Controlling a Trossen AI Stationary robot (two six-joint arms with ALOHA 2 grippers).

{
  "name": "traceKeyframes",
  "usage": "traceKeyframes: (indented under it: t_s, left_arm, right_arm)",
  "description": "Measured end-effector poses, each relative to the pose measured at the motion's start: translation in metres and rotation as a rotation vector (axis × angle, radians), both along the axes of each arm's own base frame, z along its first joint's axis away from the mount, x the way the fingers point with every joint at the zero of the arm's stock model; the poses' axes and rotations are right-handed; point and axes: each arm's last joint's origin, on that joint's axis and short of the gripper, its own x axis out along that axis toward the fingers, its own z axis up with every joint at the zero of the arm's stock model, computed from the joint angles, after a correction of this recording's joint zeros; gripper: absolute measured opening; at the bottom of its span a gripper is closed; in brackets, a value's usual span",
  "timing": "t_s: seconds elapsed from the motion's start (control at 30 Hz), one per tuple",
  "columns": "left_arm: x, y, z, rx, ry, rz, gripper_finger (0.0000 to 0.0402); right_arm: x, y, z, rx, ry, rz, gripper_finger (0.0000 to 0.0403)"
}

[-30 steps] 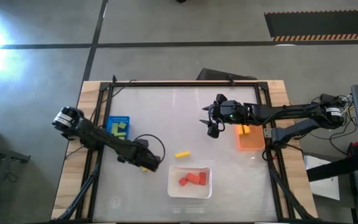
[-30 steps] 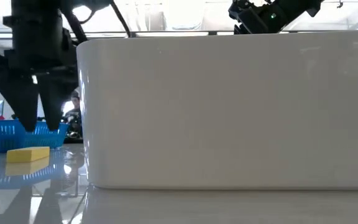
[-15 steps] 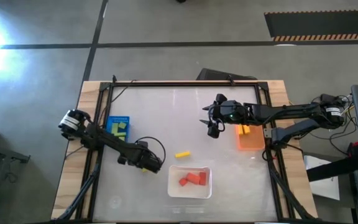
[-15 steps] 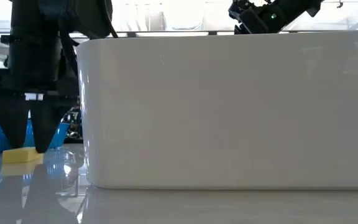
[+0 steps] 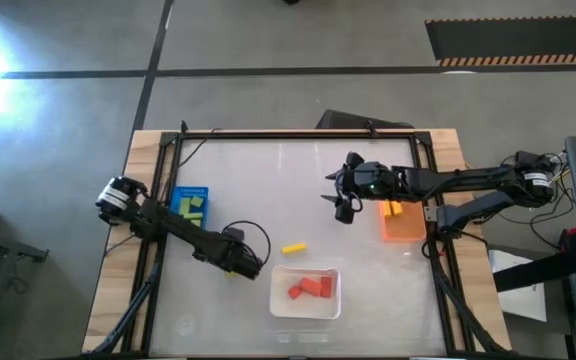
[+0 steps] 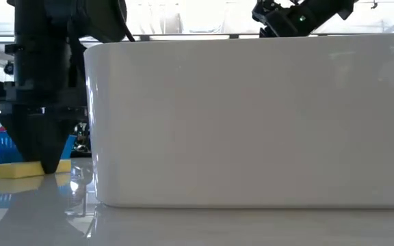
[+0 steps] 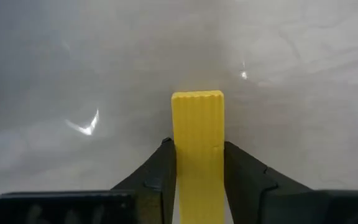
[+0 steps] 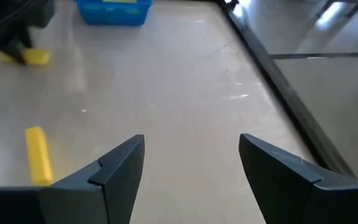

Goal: Sort & place blocks by color
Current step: Put the yellow block into the orange bin

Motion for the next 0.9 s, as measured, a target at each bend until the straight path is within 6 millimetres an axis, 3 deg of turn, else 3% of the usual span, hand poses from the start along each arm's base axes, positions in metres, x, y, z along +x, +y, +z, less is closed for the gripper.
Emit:
traceKeyframes:
  t_s: [0.23, 0.53, 0.7, 0.9]
  left_arm:
    - [-0.003, 0.017, 0.041, 0.225, -0.207, -0.244, 0.0084]
    - [0.018, 0.018, 0.112, 0.633, -0.766, -0.789, 0.0084]
    - [0.024, 0.019, 0.128, 0.898, -0.955, -0.942, 0.0084]
    - [0.033, 0.027, 0.132, 1.079, -1.14, -0.982, 0.0084]
  right_arm:
    - [0.002, 0.005, -0.01, 0.061, -0.086, 0.164, 0.0251]
    - [-0.005, 0.024, -0.034, 0.073, -0.41, 0.376, 0.0251]
    - [-0.008, 0.04, -0.037, 0.076, -0.546, 0.44, 0.0244]
    - [0.006, 0.057, -0.036, 0.029, -0.592, 0.465, 0.0228]
